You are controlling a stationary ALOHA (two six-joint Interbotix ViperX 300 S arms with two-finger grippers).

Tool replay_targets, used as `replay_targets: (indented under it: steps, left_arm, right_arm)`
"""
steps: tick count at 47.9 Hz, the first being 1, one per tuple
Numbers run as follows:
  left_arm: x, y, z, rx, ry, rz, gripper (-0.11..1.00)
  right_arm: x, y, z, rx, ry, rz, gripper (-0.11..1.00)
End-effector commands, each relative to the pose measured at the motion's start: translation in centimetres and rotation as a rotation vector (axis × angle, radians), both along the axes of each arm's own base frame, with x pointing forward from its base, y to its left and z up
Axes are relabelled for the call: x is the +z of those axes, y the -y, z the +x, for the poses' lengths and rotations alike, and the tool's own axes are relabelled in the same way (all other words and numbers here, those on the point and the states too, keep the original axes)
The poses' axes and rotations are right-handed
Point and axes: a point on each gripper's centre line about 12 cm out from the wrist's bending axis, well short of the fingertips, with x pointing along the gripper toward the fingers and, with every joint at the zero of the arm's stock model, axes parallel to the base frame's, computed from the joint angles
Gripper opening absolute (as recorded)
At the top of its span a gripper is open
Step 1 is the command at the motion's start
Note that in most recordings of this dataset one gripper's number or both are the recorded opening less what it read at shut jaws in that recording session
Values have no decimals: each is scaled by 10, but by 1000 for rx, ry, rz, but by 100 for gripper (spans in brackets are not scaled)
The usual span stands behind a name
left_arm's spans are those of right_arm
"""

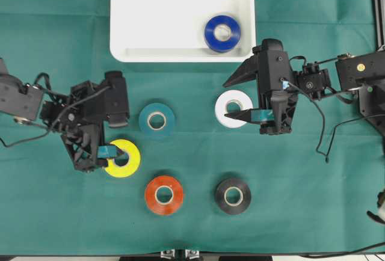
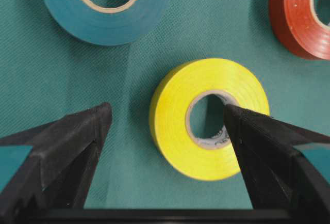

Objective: Put the tape alternately from left to right into the white case.
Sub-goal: 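Grip the yellow roll through its hole with the left gripper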

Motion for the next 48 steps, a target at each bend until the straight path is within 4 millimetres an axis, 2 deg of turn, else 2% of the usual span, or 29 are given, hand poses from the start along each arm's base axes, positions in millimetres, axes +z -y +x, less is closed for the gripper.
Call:
replay_targets:
  steps: [1, 24, 38, 43, 48]
  left_arm:
    - [4, 6, 9, -11, 10, -3, 57]
    - [-19, 12, 11, -28, -104, 27, 57]
    - [-20, 12, 11, -30, -105, 29, 56]
    - [-20, 13, 11, -32, -106, 30, 52]
    - [-20, 12, 11, -33, -107, 31, 38]
  right_arm:
    - [6, -1, 3, 4, 22, 4, 81]
    - [3, -1, 1, 4, 15, 4, 81]
    - [2, -1, 0, 4, 12, 3, 81]
    - [3, -1, 0, 2, 13, 3, 81]
    - [3, -1, 0, 4, 13, 3, 81]
